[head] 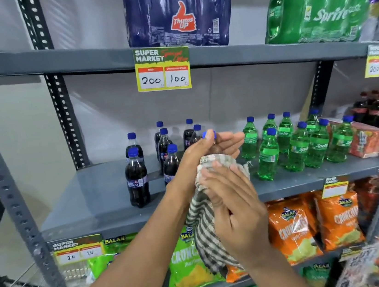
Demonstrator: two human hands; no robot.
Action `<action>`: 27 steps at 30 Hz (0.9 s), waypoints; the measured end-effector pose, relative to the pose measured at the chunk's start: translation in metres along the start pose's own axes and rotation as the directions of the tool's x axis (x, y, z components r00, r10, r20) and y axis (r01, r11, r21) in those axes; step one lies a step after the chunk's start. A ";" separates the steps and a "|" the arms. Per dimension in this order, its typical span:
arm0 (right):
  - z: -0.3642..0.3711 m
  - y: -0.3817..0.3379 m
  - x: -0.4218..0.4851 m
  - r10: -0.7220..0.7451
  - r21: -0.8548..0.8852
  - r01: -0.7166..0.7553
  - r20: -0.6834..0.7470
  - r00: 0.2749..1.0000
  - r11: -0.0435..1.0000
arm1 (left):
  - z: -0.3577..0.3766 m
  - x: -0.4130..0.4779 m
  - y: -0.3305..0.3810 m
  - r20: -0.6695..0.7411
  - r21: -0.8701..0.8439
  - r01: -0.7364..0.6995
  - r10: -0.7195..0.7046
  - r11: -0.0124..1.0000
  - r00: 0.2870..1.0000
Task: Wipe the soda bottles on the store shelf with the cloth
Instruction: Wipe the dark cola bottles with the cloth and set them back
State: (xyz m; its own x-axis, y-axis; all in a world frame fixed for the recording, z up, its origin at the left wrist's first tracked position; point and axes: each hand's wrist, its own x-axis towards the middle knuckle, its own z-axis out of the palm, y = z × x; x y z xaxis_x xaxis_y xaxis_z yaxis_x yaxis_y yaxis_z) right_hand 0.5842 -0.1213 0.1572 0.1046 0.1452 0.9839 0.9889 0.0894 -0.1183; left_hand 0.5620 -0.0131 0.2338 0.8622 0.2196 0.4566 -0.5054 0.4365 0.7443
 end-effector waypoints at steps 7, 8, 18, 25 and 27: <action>-0.023 0.012 -0.037 -0.045 0.054 0.039 0.104 0.994 0.998 | 0.003 0.012 -0.002 -0.069 -0.064 -0.057 0.053 0.996 0.996; -0.025 0.016 -0.029 -0.026 0.068 0.020 0.093 0.995 0.998 | 0.006 0.014 -0.005 -0.076 -0.055 -0.051 0.047 0.997 0.996; -0.043 0.024 -0.028 0.449 0.482 -0.425 0.071 0.891 0.767 | 0.016 0.028 -0.031 -0.107 -0.039 -0.077 0.072 0.996 0.992; -0.064 0.035 -0.013 0.574 0.591 -0.528 0.131 0.808 0.609 | 0.025 0.033 -0.039 -0.085 -0.019 -0.097 0.095 0.995 0.992; -0.068 0.043 -0.008 0.594 0.591 -0.539 0.122 0.795 0.600 | 0.029 0.035 -0.043 -0.096 -0.029 -0.102 0.099 0.994 0.990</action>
State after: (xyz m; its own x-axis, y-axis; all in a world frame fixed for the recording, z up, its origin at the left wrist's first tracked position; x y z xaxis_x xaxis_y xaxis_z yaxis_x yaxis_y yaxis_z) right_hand 0.6334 -0.1852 0.1536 0.6581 0.2888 0.6953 0.4745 0.5579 -0.6809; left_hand 0.6128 -0.0495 0.2324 0.8072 0.3447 0.4792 -0.5897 0.4368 0.6793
